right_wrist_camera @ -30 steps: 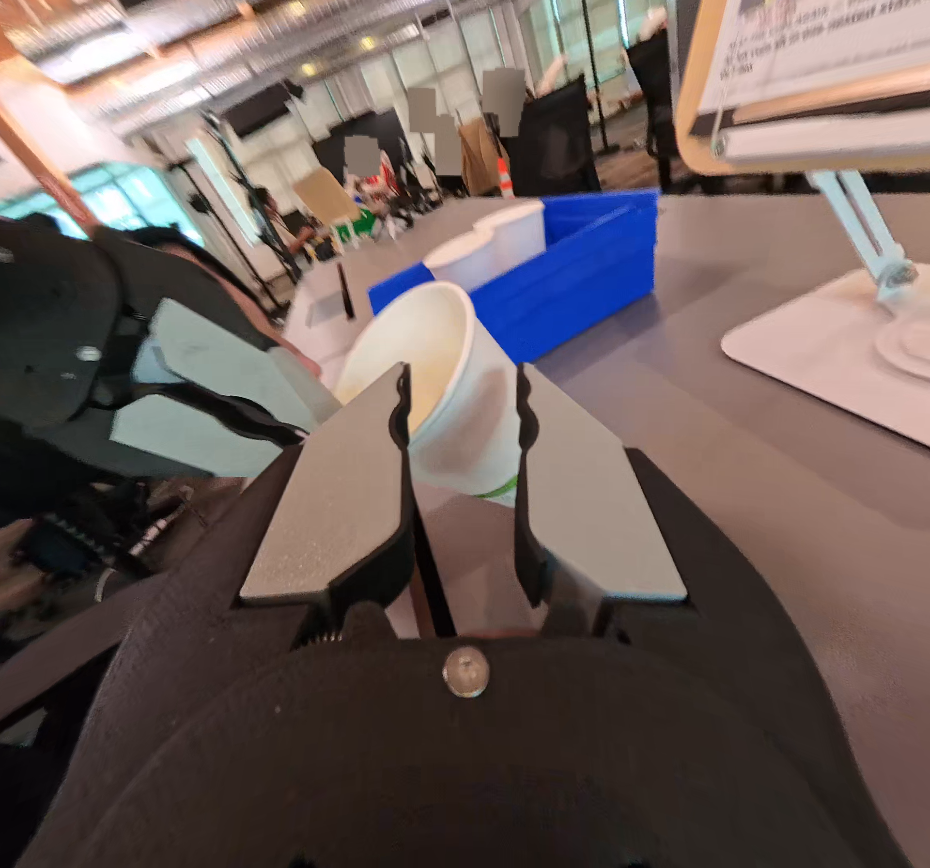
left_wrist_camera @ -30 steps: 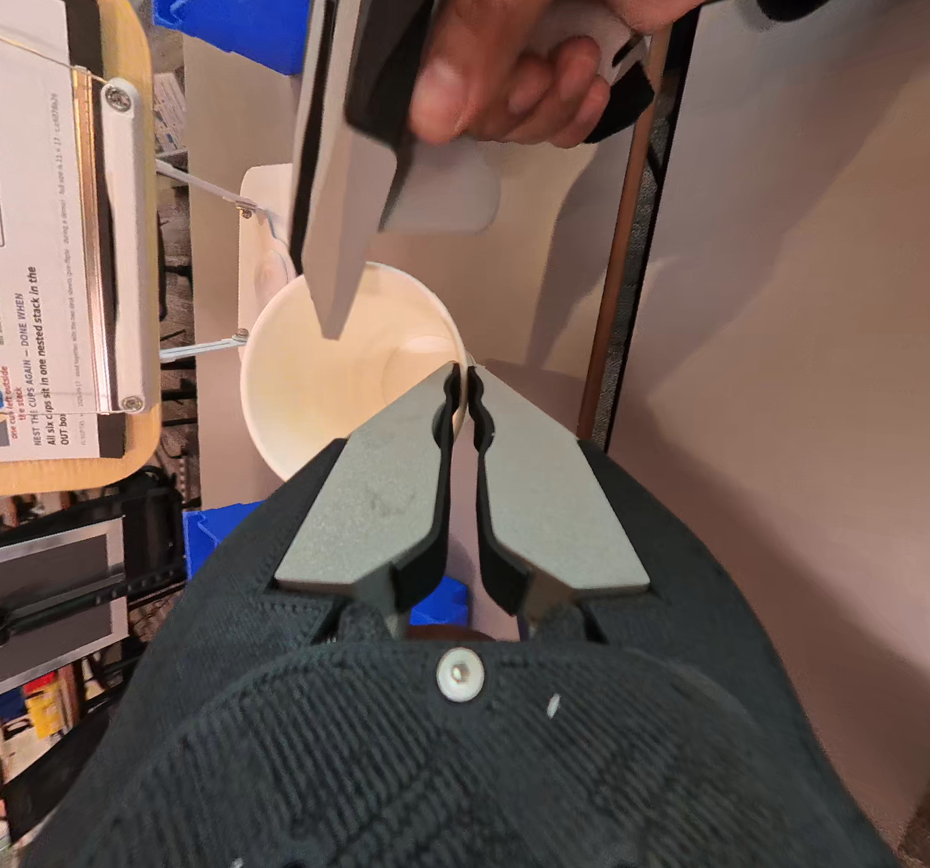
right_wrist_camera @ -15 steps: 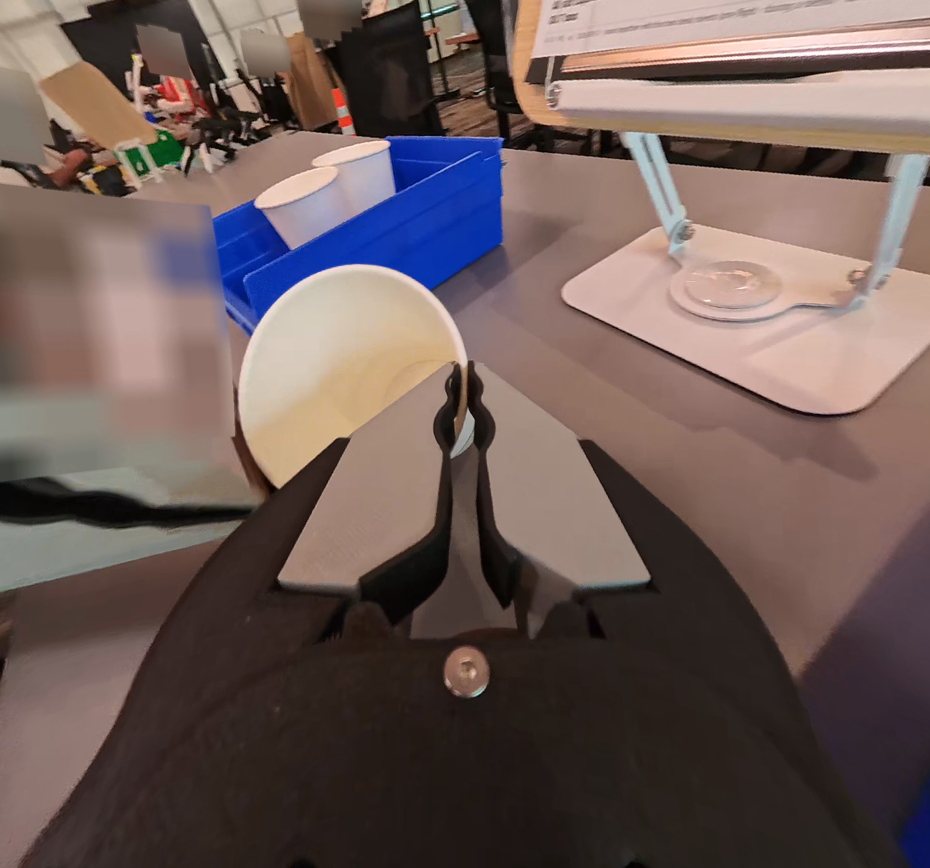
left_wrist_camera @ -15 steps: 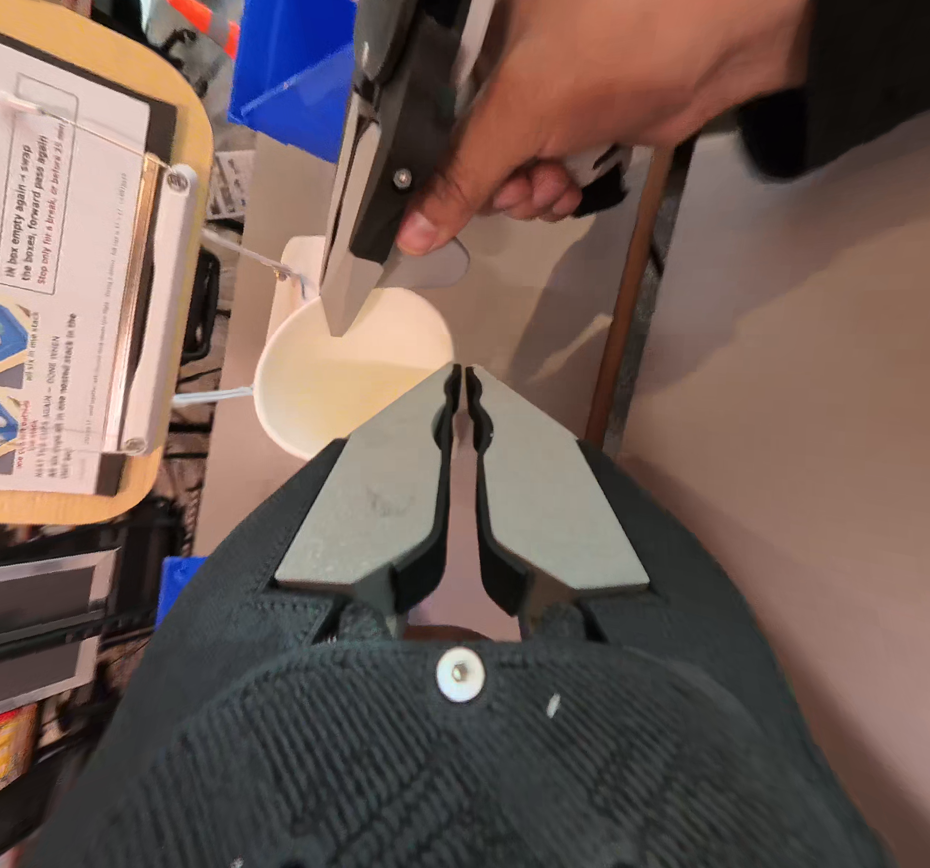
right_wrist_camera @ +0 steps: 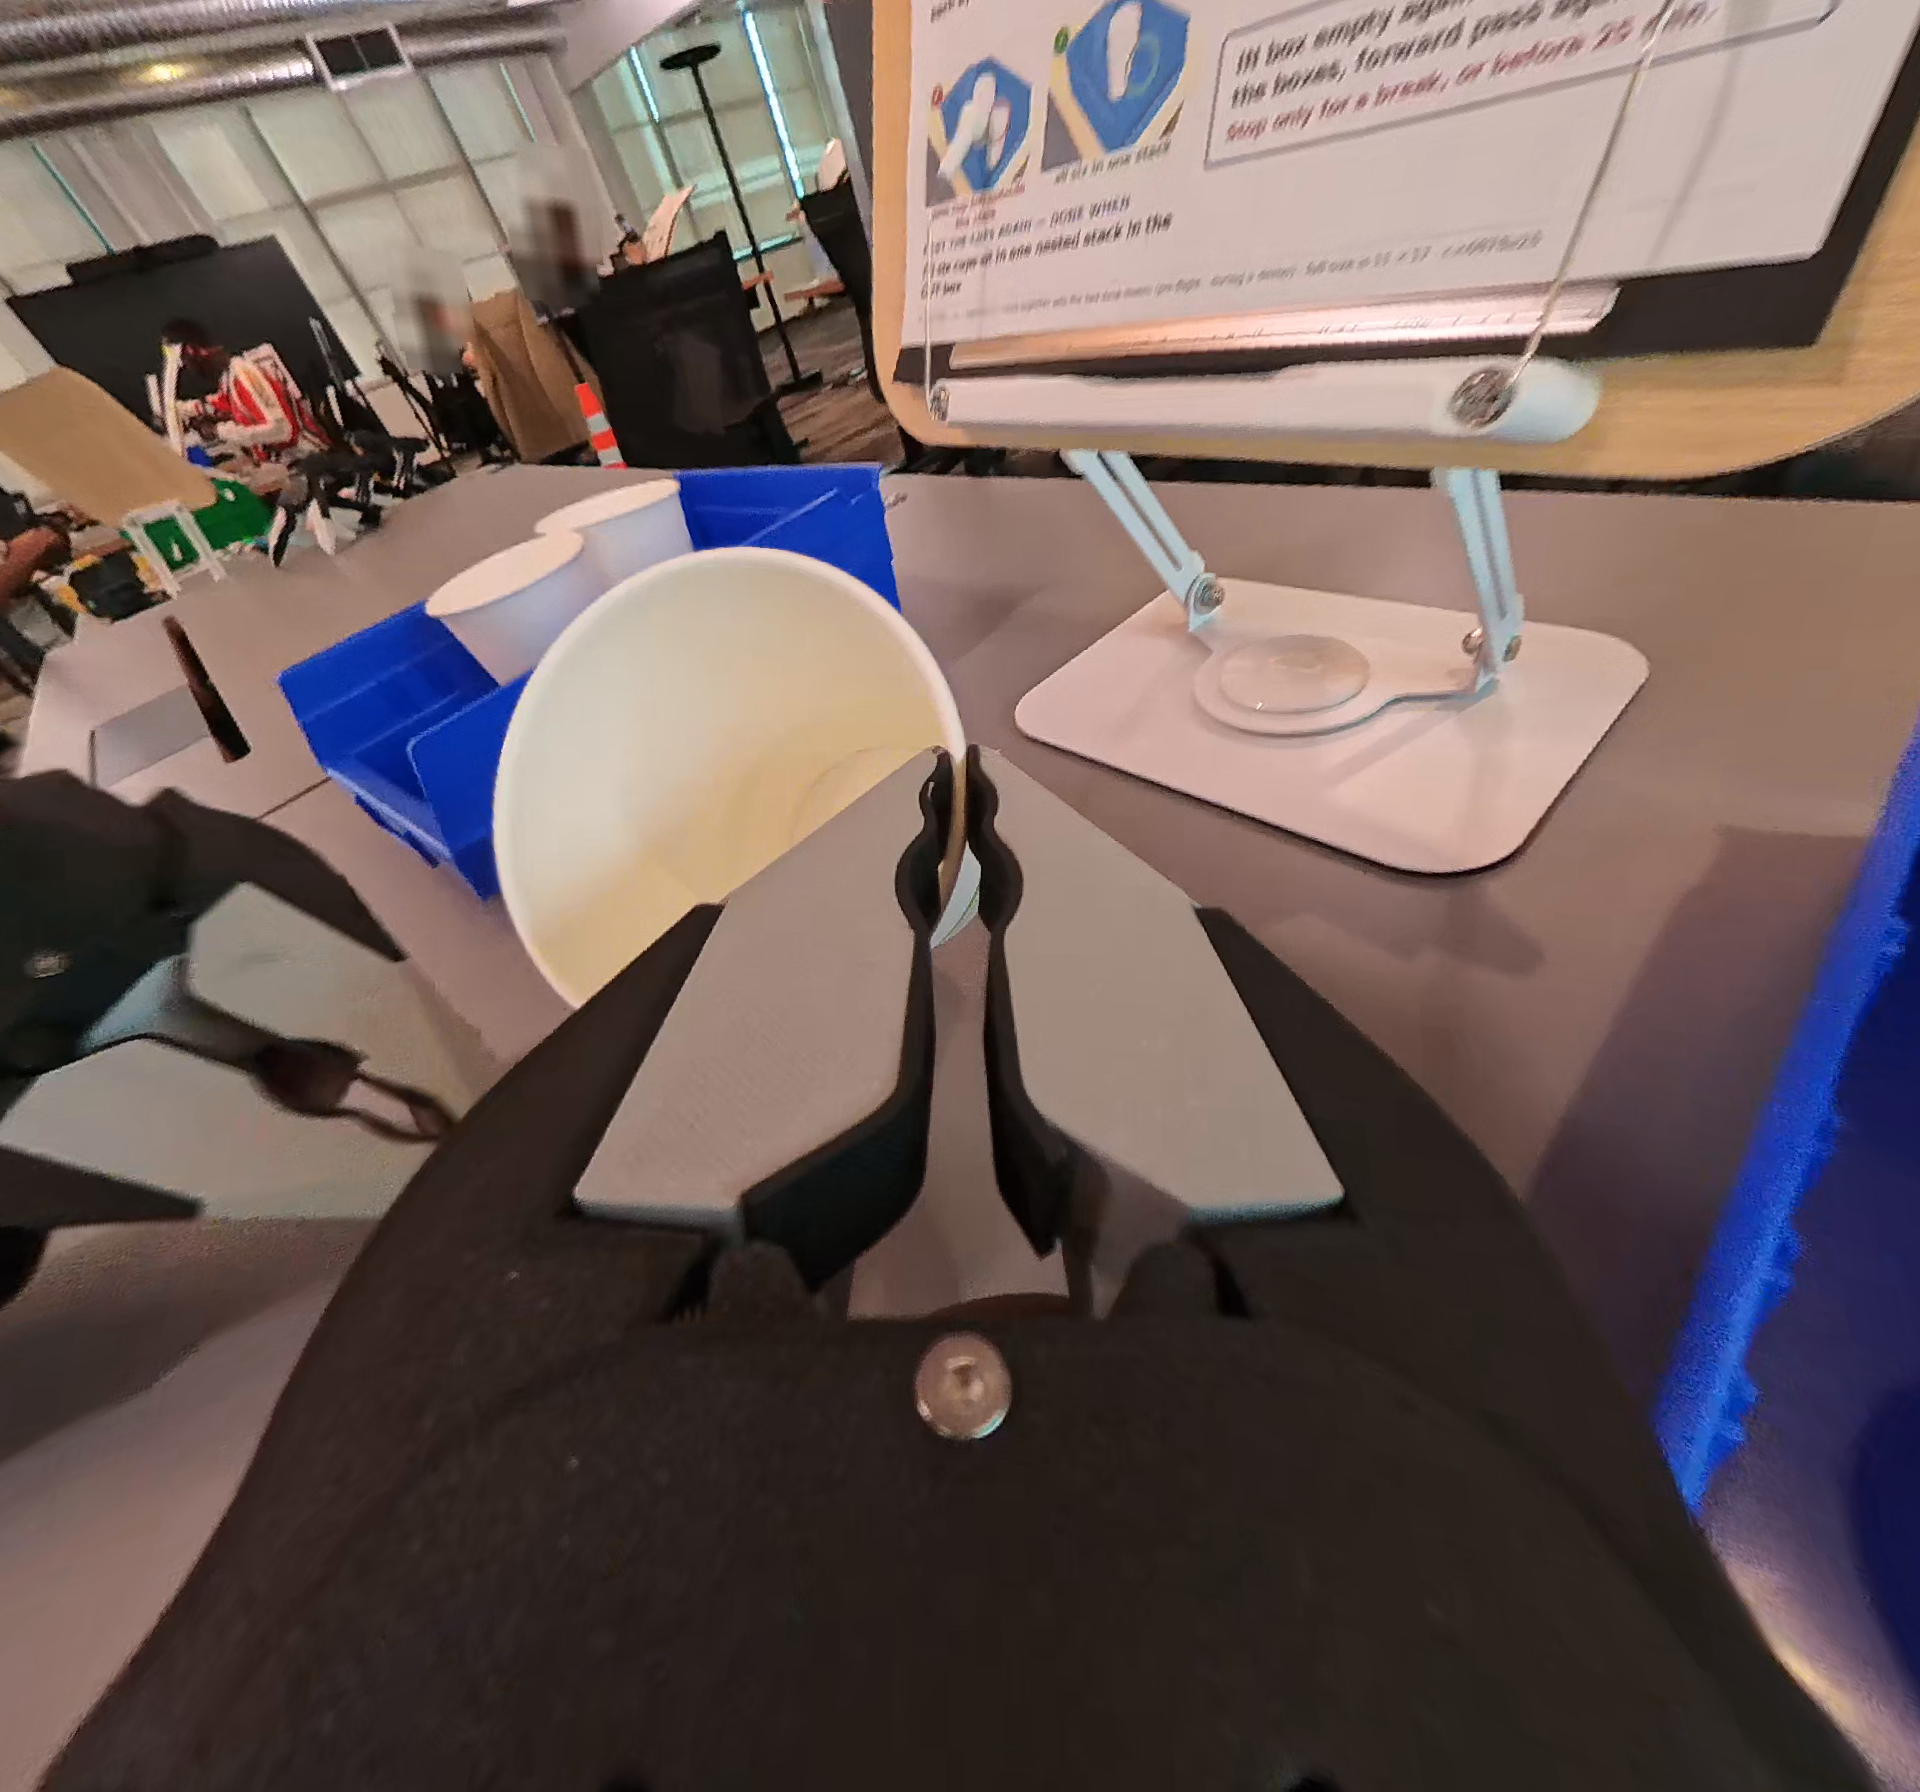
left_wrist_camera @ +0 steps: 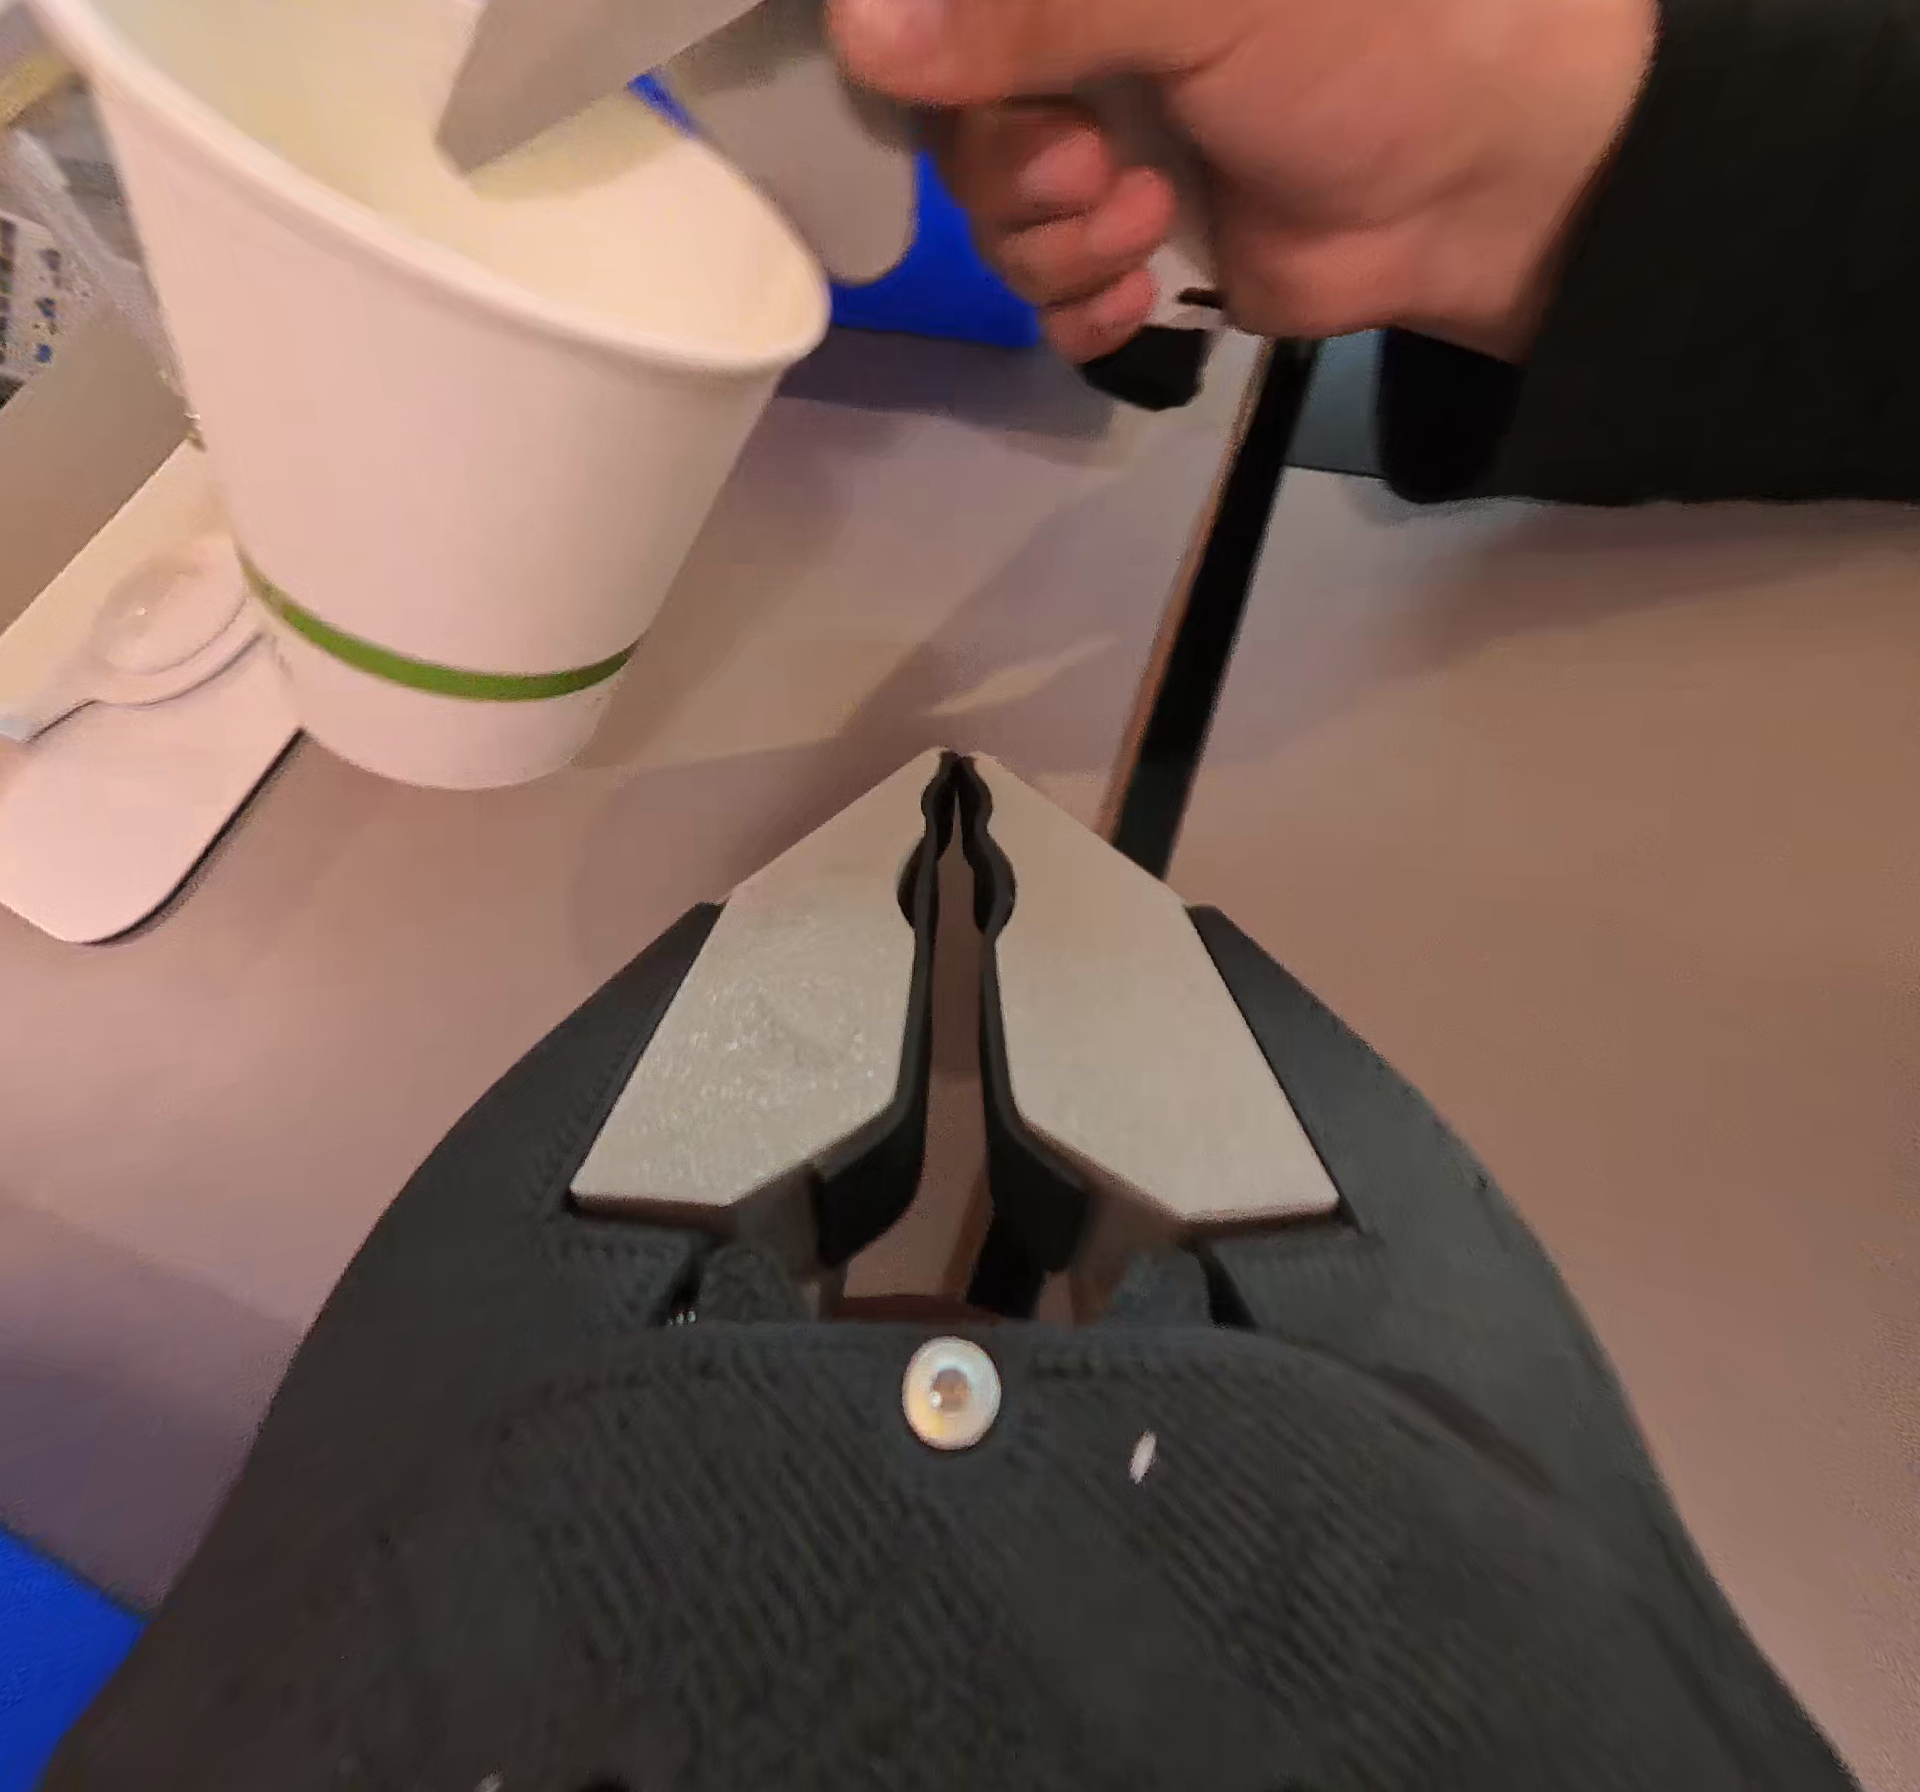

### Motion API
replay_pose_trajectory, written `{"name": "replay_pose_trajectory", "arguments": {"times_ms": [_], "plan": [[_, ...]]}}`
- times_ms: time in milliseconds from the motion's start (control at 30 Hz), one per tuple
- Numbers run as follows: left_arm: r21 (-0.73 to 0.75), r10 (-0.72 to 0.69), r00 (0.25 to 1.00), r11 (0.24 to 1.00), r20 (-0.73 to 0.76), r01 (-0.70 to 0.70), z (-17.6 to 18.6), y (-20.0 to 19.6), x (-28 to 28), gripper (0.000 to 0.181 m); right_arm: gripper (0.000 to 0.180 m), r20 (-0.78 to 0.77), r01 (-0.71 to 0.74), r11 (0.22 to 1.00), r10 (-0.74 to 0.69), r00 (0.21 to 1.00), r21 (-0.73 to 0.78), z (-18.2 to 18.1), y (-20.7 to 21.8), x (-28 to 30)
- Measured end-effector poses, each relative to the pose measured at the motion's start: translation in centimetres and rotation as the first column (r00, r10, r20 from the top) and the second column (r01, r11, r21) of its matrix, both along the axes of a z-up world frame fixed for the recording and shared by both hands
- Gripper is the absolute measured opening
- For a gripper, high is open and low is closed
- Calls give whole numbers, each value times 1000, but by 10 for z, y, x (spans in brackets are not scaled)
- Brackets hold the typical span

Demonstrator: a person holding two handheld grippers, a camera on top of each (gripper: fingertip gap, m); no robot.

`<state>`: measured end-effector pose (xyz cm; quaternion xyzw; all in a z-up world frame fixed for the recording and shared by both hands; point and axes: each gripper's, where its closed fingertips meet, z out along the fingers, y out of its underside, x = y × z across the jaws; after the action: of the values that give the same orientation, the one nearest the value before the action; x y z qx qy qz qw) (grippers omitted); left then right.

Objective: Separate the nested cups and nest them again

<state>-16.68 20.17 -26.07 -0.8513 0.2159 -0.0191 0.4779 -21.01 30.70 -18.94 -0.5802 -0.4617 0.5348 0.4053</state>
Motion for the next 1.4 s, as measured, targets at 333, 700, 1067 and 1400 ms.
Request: {"name": "replay_pose_trajectory", "arguments": {"times_ms": [333,700,1067,1400], "plan": [[145,31,996,988,87,-43,15,53,-25,0,0,-185,59,998,-51,981,38,51,10,28],[118,57,995,991,78,-66,3,40,-27,0,0,-94,318,944,-310,946,85,137,141,120],[94,67,998,993,20,-68,-6,42,-26,0,1,457,353,930,-361,813,105,80,227,139],[98,102,994,990,49,-107,-7,41,-35,0,24,492,374,910,-413,766,180,65,228,127]]}}
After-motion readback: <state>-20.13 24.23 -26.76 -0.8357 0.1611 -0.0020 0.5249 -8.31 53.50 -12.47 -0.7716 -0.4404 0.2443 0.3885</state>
